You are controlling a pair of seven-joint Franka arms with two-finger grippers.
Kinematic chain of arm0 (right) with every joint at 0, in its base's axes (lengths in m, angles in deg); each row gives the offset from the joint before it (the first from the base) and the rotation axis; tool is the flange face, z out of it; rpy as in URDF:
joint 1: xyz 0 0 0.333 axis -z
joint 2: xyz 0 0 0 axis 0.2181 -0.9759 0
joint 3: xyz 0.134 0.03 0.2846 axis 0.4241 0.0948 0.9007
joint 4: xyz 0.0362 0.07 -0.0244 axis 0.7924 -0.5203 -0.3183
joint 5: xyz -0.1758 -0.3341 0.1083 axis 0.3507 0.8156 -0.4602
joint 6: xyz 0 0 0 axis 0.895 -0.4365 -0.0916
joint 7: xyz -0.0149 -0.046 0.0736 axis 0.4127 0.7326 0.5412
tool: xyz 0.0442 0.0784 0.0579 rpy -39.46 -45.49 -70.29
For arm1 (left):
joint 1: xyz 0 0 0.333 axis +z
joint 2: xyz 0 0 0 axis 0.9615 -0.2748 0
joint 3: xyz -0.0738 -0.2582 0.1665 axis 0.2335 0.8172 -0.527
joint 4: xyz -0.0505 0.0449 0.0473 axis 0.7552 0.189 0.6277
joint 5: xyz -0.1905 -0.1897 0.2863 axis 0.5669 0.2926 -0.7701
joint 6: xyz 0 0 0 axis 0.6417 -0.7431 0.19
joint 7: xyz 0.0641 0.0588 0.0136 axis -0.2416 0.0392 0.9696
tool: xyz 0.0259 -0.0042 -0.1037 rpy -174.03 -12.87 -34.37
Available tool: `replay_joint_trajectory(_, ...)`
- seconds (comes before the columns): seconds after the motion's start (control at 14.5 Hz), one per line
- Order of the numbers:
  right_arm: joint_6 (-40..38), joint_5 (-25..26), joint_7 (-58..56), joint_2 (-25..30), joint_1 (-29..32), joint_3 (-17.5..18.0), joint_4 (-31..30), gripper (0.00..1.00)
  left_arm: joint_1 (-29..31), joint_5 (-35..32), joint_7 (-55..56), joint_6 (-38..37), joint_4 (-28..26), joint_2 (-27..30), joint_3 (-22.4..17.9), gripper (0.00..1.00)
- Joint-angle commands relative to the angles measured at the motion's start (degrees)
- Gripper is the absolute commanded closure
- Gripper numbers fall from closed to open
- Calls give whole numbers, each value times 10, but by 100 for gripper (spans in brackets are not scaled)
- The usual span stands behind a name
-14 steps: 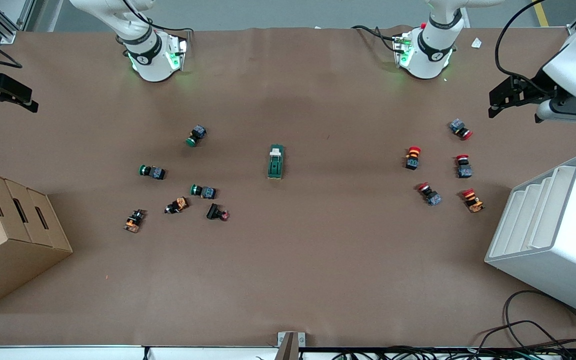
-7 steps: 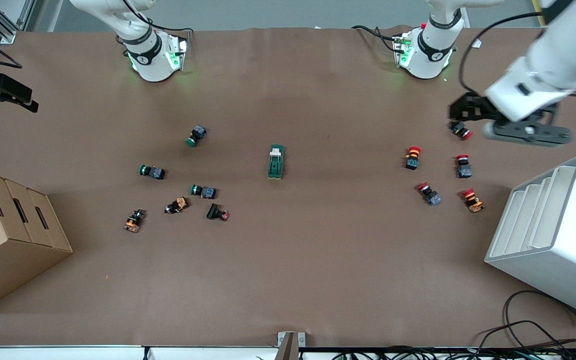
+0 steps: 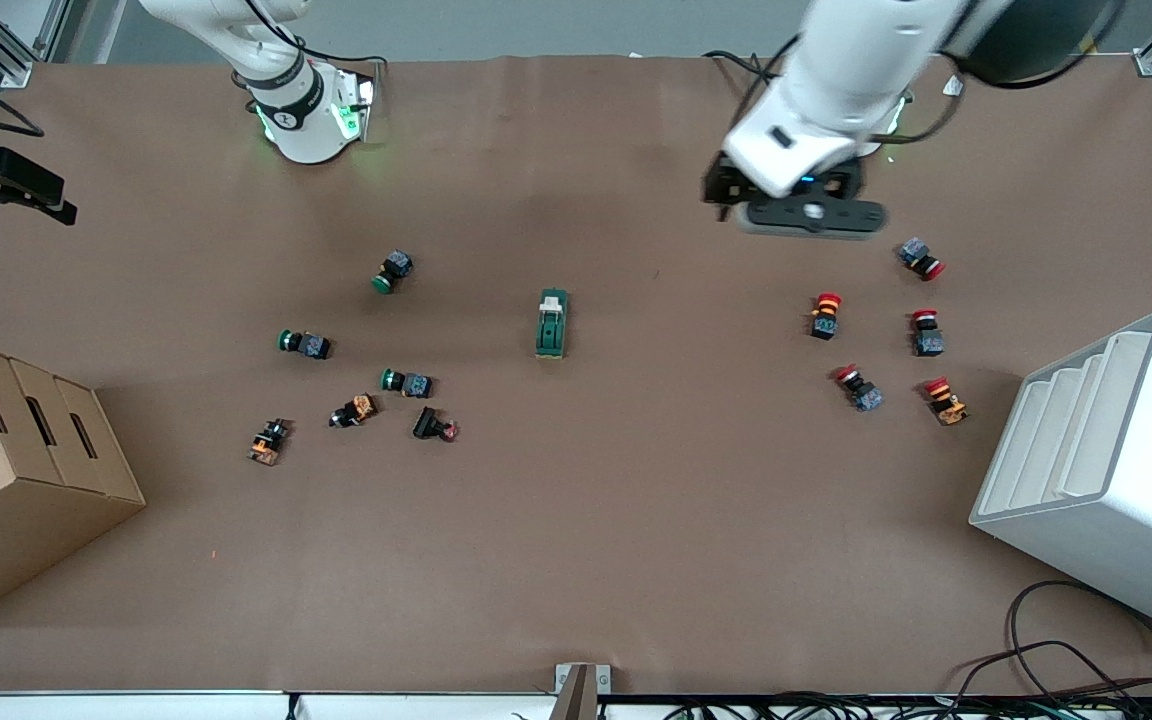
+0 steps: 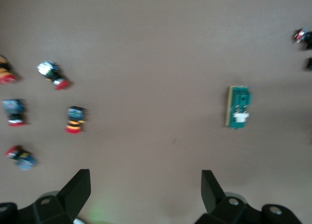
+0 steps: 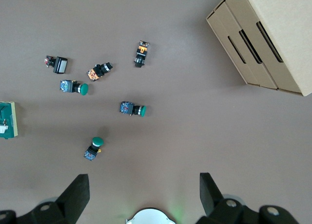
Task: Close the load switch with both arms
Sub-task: 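Move the left gripper over the teal load switch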
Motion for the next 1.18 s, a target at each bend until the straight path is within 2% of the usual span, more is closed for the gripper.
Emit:
replay_joint_trajectory(0.0, -3, -6, -2, 0, 1, 0, 1, 0, -55, -9, 115, 36, -16, -20, 3, 0)
replay_joint_trajectory(0.14, -3, -6, -2, 0, 1, 0, 1, 0, -117, -67, 221, 51, -16, -55, 3, 0)
replay_joint_trajectory(0.48, -3, -6, -2, -1, 0, 1, 5, 0, -224, -174, 406, 136, -16, -149, 3, 1)
replay_joint_trajectory(0.9, -4, -3, -3, -13, -2, 2, 7, 0, -326, -403, 679, 175, -16, -267, 2, 2)
replay_joint_trajectory(1.11, 0, 0, -1, -39, 4, 2, 8, 0, -359, -554, 835, 176, -16, -333, 2, 2)
